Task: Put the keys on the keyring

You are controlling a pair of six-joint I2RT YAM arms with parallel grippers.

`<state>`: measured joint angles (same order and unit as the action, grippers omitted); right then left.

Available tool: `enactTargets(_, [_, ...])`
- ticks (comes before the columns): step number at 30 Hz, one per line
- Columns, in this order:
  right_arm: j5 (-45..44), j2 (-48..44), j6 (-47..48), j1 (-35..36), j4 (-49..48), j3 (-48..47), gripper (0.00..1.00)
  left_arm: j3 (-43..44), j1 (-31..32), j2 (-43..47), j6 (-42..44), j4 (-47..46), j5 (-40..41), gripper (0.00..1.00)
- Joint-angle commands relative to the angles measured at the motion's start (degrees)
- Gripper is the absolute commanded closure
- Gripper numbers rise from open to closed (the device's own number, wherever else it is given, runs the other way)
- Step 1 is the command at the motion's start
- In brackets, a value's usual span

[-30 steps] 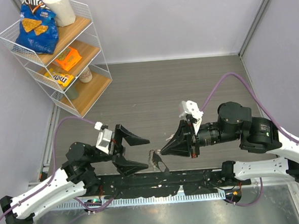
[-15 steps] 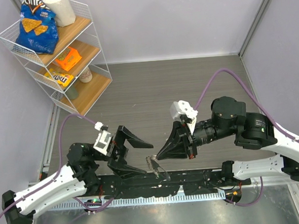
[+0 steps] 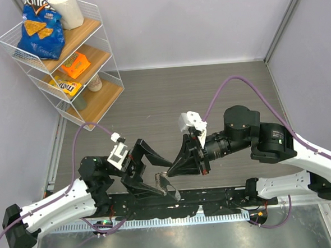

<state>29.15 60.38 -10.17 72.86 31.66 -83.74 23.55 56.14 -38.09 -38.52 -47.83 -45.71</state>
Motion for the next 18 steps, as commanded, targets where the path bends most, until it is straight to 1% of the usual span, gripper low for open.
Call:
enactTargets(1, [1.79,-0.53,0.16,-0.44,-5.03,-1.25,0.95,1.5,0.11,-0.94,-1.46,-6.3,-1.83,0.01])
enactTargets(3, [2.05,-0.61,-0.19,-0.53,-5.82,-0.63,0.95,1.5,0.11,-1.38,-1.55,-6.83,-2.01,0.01])
enactTargets(5, [2.05,-0.79,-0.28,-0.53,-6.0,-0.28,0.95,1.58,0.02,-1.73,-1.64,-6.92,-2.01,0.04])
enactTargets(6, [2.05,-0.88,-0.37,-0.61,-6.17,-0.02,0.95,1.67,0.11,-1.82,-1.82,-7.18,-2.27,0.08])
enactTargets(8, [2.32,-0.88,-0.46,-0.61,-6.43,0.16,0.95,1.76,0.2,-2.25,-2.17,-7.8,-2.8,0.21])
enactTargets(13, [2.85,-1.14,-0.64,-0.61,-7.05,0.95,0.95,2.38,0.29,-3.22,-2.79,-8.33,-3.5,0.46])
enactTargets(18, [3.02,-1.84,-0.64,-0.7,-7.4,1.57,0.95,2.38,0.46,-3.57,-2.87,-8.5,-3.77,0.63])
